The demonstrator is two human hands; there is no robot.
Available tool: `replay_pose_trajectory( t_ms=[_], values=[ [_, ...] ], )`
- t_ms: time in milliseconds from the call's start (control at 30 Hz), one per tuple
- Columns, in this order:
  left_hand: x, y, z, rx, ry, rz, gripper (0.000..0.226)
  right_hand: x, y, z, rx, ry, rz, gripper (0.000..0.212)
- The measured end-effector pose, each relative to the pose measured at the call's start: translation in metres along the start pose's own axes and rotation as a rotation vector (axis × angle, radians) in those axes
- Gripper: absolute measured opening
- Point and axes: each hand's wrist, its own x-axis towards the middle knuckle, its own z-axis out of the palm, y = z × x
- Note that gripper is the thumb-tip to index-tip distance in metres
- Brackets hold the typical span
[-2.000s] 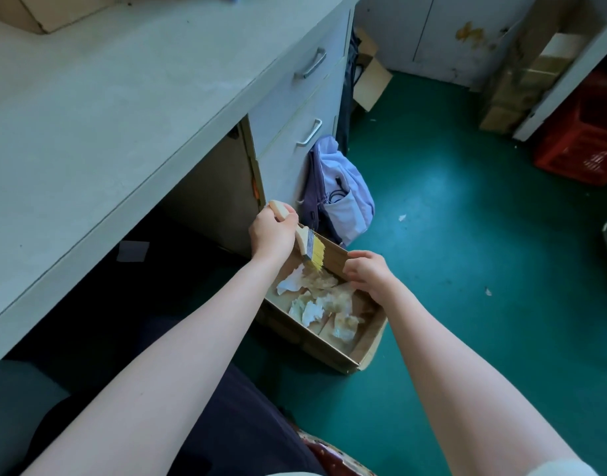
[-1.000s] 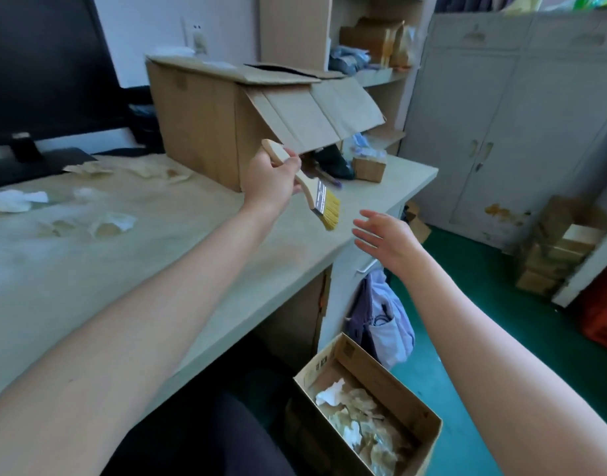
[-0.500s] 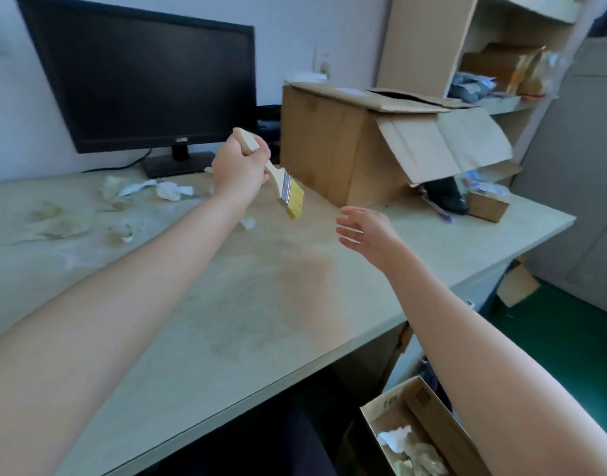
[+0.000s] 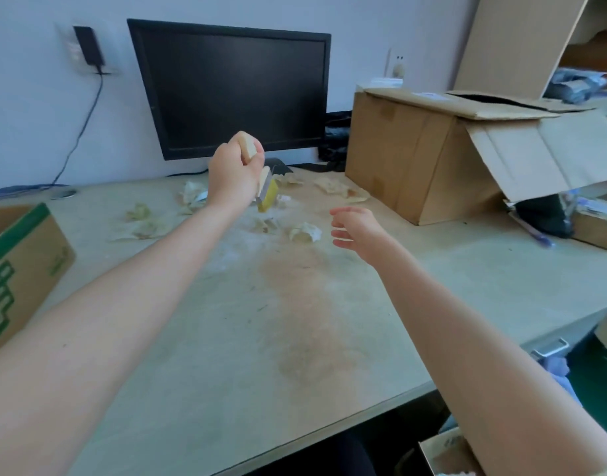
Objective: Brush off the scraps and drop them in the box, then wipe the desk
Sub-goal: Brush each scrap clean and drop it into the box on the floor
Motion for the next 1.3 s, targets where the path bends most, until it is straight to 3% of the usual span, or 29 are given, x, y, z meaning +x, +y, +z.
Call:
replay_pose_trajectory(
  t_ms=[233,467,633,733,867,1000,1300],
  values=[
    [0.003,-0.038,0.002,0.116,0.033,0.011,0.014,0.02,0.003,0.022,-0.155,-0.017,-0.031,0.035],
    [-0.002,-0.05,0.025,0.115,-0.042,0.003,0.015,0.03,0.011,0.033,-0.217,-0.059,-0.043,0.045],
    [-0.006,-0.037,0.034,-0.003,-0.048,-0.017,0.034,0.035,0.016,0.037,-0.191,-0.043,-0.033,0.047],
    [-0.009,-0.032,0.038,-0.12,-0.055,-0.07,0.014,0.035,0.018,0.037,-0.192,-0.039,-0.036,0.051],
    [-0.012,-0.03,0.043,-0.245,-0.057,-0.172,0.01,0.035,0.018,0.035,-0.191,-0.029,-0.019,0.055],
    [-0.016,-0.027,0.045,-0.396,-0.065,-0.261,0.025,0.034,0.017,0.031,-0.16,-0.002,0.001,0.056],
    [-0.022,-0.008,0.058,-0.512,-0.072,-0.304,0.023,0.027,0.018,0.012,0.07,0.055,0.016,0.064]
  ],
)
